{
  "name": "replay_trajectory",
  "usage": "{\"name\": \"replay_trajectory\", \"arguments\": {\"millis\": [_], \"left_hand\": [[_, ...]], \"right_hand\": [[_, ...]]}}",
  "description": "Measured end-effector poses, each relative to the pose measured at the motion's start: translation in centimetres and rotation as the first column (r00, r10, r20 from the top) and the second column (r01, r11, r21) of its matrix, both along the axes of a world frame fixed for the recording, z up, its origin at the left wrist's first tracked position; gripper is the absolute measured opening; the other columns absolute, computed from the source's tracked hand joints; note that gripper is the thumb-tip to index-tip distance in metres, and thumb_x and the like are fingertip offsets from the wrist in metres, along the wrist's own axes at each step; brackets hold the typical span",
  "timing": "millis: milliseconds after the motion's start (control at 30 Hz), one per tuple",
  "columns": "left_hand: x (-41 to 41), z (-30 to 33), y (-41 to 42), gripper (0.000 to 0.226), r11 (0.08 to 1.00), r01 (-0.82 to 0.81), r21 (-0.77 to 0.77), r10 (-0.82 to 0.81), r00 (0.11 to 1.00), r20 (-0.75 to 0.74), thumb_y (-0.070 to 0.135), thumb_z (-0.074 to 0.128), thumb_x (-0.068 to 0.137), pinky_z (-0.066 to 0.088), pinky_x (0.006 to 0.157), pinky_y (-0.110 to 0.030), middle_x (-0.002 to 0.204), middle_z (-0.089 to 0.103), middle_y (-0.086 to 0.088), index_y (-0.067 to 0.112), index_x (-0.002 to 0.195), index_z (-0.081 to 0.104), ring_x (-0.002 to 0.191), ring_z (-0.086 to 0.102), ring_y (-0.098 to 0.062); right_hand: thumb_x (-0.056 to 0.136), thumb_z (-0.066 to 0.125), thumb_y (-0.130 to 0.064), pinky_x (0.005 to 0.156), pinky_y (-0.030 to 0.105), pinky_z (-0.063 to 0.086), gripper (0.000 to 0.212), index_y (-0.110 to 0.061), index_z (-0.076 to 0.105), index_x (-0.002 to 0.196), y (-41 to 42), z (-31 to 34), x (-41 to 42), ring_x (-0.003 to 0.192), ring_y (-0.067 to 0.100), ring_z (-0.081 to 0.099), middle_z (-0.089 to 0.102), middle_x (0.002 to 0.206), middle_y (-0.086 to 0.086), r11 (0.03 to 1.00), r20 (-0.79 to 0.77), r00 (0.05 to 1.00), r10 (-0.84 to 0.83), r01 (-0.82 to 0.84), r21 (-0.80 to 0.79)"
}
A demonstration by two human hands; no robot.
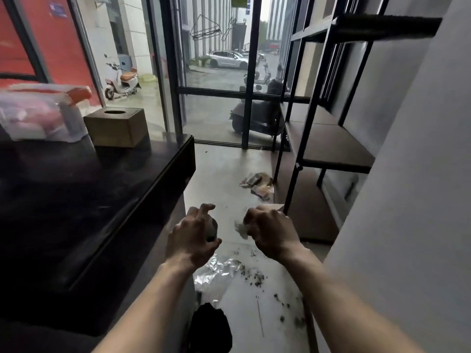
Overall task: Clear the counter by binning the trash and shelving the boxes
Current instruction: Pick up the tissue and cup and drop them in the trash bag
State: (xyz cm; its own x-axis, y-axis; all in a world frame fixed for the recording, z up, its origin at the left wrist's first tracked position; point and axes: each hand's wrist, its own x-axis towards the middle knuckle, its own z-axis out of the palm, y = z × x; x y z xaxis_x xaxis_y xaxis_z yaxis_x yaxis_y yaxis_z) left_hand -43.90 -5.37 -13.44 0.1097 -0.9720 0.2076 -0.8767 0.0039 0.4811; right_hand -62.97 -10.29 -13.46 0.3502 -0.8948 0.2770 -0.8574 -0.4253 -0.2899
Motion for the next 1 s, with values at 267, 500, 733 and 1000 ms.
{"name": "replay_trajectory", "arguments": {"millis": [267, 500, 733, 1000], "left_hand": [[2.9, -12.9, -6.3, 0.071, 0.983, -0.058, 0.176, 0.071, 0.995, -0.070, 0.035, 0.082, 0.074, 0.057, 0.085, -0.044, 0.127, 0.058, 0.006, 0.042, 0.133, 0.044, 0.107, 0.065, -0.030], [2.8, -24.9, -7.8, 0.070, 0.941, -0.119, 0.315, 0.135, 0.991, -0.027, 0.035, 0.084, 0.071, 0.057, 0.081, -0.044, 0.121, 0.059, 0.005, 0.038, 0.132, 0.048, 0.104, 0.066, -0.028], [1.0, -37.9, -7.1, 0.072, 0.864, -0.224, 0.451, 0.280, 0.958, -0.060, 0.032, 0.086, 0.069, 0.053, 0.086, -0.042, 0.117, 0.058, 0.004, 0.037, 0.132, 0.051, 0.108, 0.065, -0.029], [0.4, -49.3, -7.4, 0.075, 0.784, -0.281, 0.554, 0.364, 0.930, -0.043, 0.034, 0.086, 0.071, 0.052, 0.085, -0.041, 0.124, 0.057, 0.004, 0.035, 0.135, 0.046, 0.112, 0.063, -0.028]], "right_hand": [[0.094, 0.060, -0.022, 0.070, 0.032, 0.037, 0.017, -0.028, 0.068, 0.108, -6.1, -13.8, 3.1, 0.103, 0.026, 0.065, 0.068, 0.110, -0.004, 0.979, -0.050, 0.999, -0.021, 0.031, 0.200], [0.096, 0.056, -0.021, 0.068, 0.034, 0.037, 0.017, -0.024, 0.068, 0.107, -8.0, -26.2, 3.2, 0.101, 0.030, 0.064, 0.068, 0.109, 0.000, 0.922, -0.050, 0.998, -0.042, 0.058, 0.384], [0.093, 0.059, -0.017, 0.069, 0.031, 0.035, 0.020, -0.024, 0.068, 0.109, -8.4, -38.7, 2.9, 0.103, 0.027, 0.063, 0.068, 0.110, -0.002, 0.837, -0.037, 0.996, -0.082, 0.089, 0.540], [0.089, 0.059, -0.014, 0.071, 0.038, 0.050, 0.025, -0.025, 0.064, 0.111, -7.3, -50.4, 5.3, 0.100, 0.029, 0.064, 0.068, 0.110, -0.001, 0.738, -0.032, 0.988, -0.150, 0.133, 0.661]]}}
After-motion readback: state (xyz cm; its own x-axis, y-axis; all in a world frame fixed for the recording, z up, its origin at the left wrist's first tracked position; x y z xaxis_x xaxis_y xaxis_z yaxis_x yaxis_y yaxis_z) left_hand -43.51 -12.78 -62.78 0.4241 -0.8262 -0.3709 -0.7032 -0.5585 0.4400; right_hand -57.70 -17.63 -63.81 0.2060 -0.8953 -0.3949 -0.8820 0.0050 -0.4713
